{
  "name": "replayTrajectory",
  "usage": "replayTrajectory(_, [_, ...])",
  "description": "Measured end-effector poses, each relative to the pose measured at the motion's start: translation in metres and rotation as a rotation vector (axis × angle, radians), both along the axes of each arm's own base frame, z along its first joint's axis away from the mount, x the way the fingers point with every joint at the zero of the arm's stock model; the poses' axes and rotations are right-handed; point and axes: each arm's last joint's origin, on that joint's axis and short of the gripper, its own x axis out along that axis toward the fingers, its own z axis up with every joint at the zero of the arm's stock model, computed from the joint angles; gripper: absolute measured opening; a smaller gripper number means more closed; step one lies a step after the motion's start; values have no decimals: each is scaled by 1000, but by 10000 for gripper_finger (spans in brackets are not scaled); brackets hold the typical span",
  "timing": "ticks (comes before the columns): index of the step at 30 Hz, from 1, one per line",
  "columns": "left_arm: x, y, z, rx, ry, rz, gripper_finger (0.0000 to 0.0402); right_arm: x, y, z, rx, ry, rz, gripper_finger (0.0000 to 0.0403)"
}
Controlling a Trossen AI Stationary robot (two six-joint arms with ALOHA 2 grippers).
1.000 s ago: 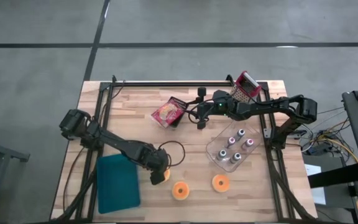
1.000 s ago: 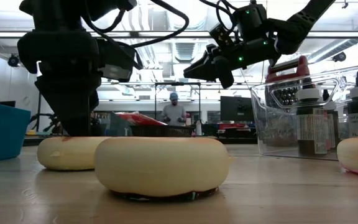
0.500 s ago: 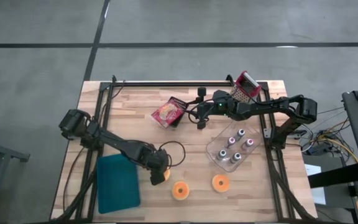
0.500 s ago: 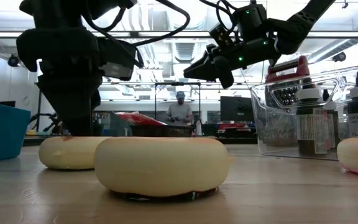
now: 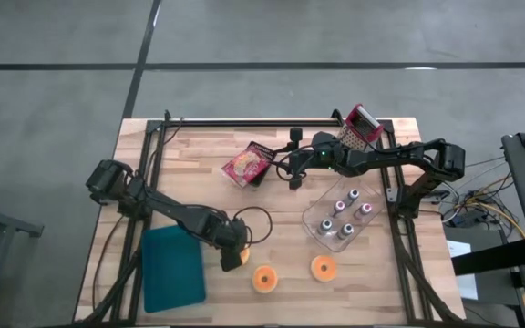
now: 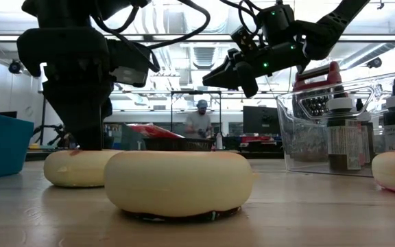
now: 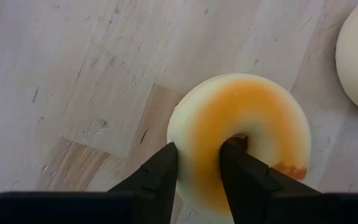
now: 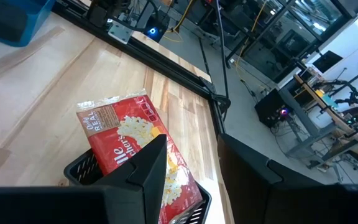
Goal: Pick & Place Food Item
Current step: Put the left yellow donut into the blue bin
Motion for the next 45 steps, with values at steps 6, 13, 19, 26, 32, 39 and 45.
replayTrajectory(6, [0,0,0,0,0,0,119,0,0,0,2,0,0,139])
replayTrajectory(13, [0,0,0,0,-1,0,119,0,0,0,1,0,0,139])
replayTrajectory(19, [-2,1,11,-3,-35,-2,119,0,0,0,0,0,0,139])
replayTrajectory(26, [-13,3,50,27,-30,10,119,0,0,0,1,-1,0,139])
replayTrajectory(32, [-39,-7,96,122,-112,77,117,0,0,0,1,0,0,139])
replayTrajectory(39, [-80,-16,126,133,-116,224,117,0,0,0,1,0,0,139])
replayTrajectory(45, [-109,-24,126,170,-10,339,117,0,0,0,2,-1,0,139])
